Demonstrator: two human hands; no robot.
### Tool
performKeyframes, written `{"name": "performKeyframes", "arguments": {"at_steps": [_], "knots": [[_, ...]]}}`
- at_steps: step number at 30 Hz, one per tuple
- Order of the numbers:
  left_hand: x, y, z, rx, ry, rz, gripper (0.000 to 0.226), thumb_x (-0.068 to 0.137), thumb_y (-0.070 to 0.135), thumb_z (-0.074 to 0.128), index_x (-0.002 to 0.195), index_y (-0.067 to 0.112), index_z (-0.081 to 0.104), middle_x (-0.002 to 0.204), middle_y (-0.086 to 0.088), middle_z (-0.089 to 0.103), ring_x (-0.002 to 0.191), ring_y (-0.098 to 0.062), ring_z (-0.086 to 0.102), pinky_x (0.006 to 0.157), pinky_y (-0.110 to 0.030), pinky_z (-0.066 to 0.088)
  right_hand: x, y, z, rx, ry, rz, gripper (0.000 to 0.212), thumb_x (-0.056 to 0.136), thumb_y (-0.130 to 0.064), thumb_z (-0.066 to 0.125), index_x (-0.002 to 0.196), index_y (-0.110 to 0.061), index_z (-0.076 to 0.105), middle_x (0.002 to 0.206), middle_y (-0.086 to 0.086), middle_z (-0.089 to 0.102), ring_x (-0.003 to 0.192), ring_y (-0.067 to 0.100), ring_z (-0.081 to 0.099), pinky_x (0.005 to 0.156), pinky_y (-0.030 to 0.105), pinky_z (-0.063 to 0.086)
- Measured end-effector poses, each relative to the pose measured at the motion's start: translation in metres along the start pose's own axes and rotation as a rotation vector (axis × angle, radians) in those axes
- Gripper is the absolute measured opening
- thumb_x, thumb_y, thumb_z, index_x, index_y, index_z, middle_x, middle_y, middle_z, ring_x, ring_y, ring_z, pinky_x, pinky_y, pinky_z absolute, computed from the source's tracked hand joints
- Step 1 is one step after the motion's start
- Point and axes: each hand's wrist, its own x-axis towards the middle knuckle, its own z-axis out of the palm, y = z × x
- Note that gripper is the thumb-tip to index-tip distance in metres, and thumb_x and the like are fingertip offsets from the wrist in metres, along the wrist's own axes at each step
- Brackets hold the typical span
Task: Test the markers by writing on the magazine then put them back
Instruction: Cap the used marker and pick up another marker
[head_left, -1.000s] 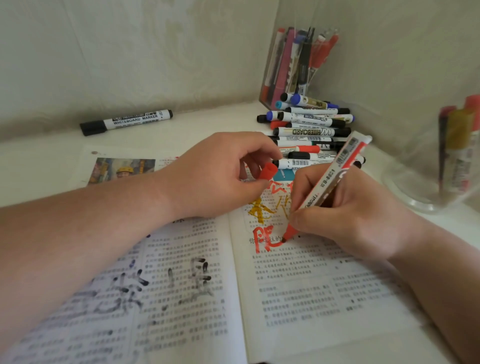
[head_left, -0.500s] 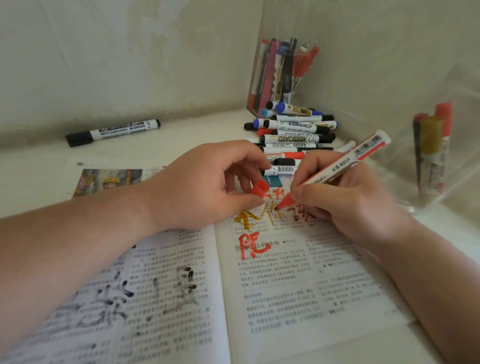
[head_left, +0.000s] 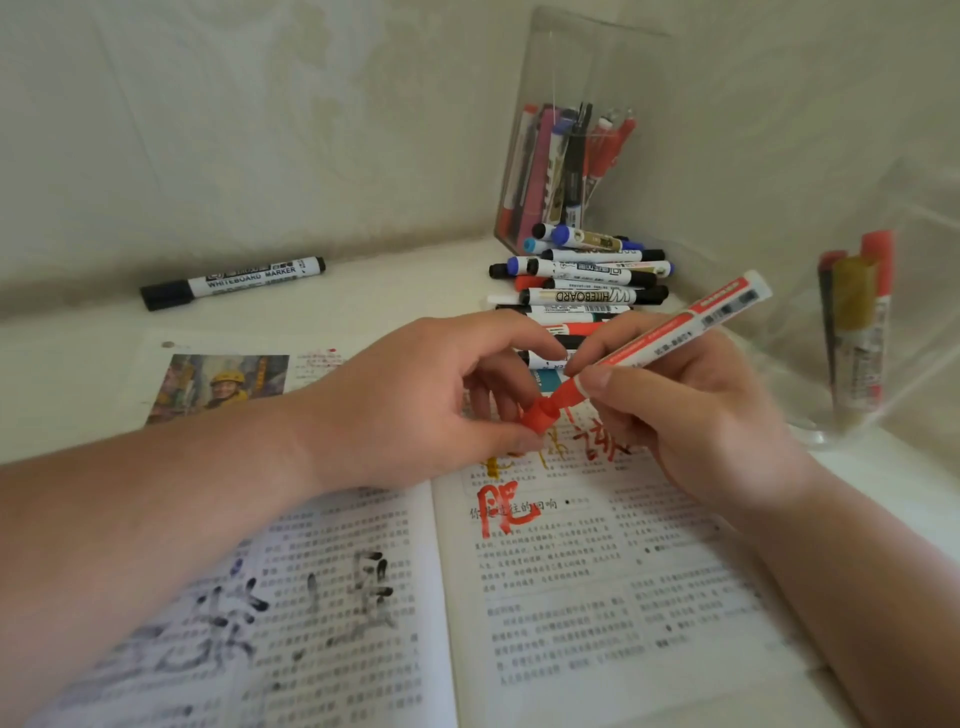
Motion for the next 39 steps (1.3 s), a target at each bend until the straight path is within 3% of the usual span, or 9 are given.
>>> {"name": "performKeyframes", "arguments": {"at_steps": [2,5,8,11,13,17,23,32,39], "knots": [[0.000,0.002,0.001,-0.017,0.001,-0.010,0.060,0.076,0.017,0.087,0.122,0.040,0.057,0.095,0.014,0.076,0.091,-0.017,0.071,0.088,-0.035,0.052,0.000,0.002,0.003,-0.011,-0.008,-0.042,0.013,0.081,-0.005,0.067,0.094,-0.004,0.063,0.062,0.002,0.061,0.055,0.012,0.055,0.053,0.020,0.045],[0.000,0.006,0.001,-0.022,0.011,-0.029,0.066,0.075,0.021,0.088,0.124,0.047,0.052,0.094,0.016,0.075,0.092,-0.015,0.071,0.086,-0.034,0.052,0.002,0.004,0.006,-0.055,-0.015,-0.162,0.023,0.087,-0.007,0.071,0.106,0.002,0.062,0.084,0.024,0.065,0.070,0.032,0.063,0.063,0.037,0.053],[0.000,0.007,0.002,-0.010,0.012,-0.035,0.067,0.075,0.023,0.088,0.124,0.048,0.050,0.092,0.018,0.074,0.091,-0.014,0.071,0.086,-0.040,0.052,0.002,0.004,0.007,-0.113,-0.011,-0.204,0.023,0.094,-0.019,0.065,0.100,0.004,0.066,0.079,0.003,0.068,0.066,0.008,0.060,0.063,0.018,0.047],[0.000,0.008,0.002,0.000,0.014,-0.046,0.067,0.074,0.023,0.089,0.125,0.045,0.051,0.090,0.021,0.073,0.090,-0.014,0.070,0.084,-0.040,0.051,0.003,0.006,0.008,-0.252,0.032,-0.219,0.030,0.094,-0.039,0.069,0.100,-0.009,0.071,0.084,0.013,0.069,0.071,0.029,0.060,0.063,0.042,0.050],[0.000,0.007,0.002,-0.019,0.019,-0.055,0.065,0.075,0.023,0.088,0.128,0.041,0.053,0.088,0.019,0.075,0.088,-0.016,0.071,0.082,-0.038,0.052,0.005,0.006,0.008,-0.337,0.054,-0.222,0.024,0.092,-0.038,0.068,0.096,-0.014,0.072,0.081,0.012,0.068,0.071,0.035,0.060,0.065,0.054,0.051],[0.000,0.005,0.002,-0.058,0.031,-0.042,0.057,0.080,0.022,0.083,0.124,0.043,0.054,0.085,0.011,0.077,0.085,-0.019,0.072,0.078,-0.041,0.053,0.006,0.004,0.012,-0.418,0.043,-0.234,0.019,0.092,-0.034,0.065,0.096,-0.015,0.071,0.082,0.006,0.071,0.074,0.031,0.066,0.067,0.055,0.053],[0.002,0.004,0.003,-0.056,0.015,-0.082,0.055,0.080,0.025,0.083,0.123,0.040,0.053,0.084,0.014,0.077,0.085,-0.013,0.071,0.080,-0.035,0.052,0.006,0.006,0.010,-0.401,0.043,-0.226,0.037,0.093,-0.043,0.059,0.104,-0.008,0.065,0.093,0.019,0.067,0.086,0.043,0.064,0.072,0.063,0.051],[0.000,0.003,0.002,-0.024,0.015,-0.080,0.062,0.075,0.023,0.088,0.128,0.033,0.056,0.087,0.012,0.076,0.083,-0.009,0.070,0.082,-0.034,0.053,0.006,0.004,0.013,-0.438,-0.044,-0.185,0.029,0.090,-0.031,0.067,0.090,-0.002,0.068,0.077,0.007,0.068,0.071,0.028,0.063,0.066,0.053,0.052],[-0.002,0.000,0.002,-0.080,0.055,-0.056,0.059,0.073,0.011,0.087,0.119,0.036,0.059,0.082,0.009,0.076,0.078,-0.017,0.070,0.078,-0.037,0.053,0.009,0.001,0.023,-0.447,-0.060,-0.163,0.007,0.088,-0.023,0.071,0.083,-0.019,0.069,0.072,0.001,0.067,0.065,0.025,0.061,0.060,0.044,0.052]]}}
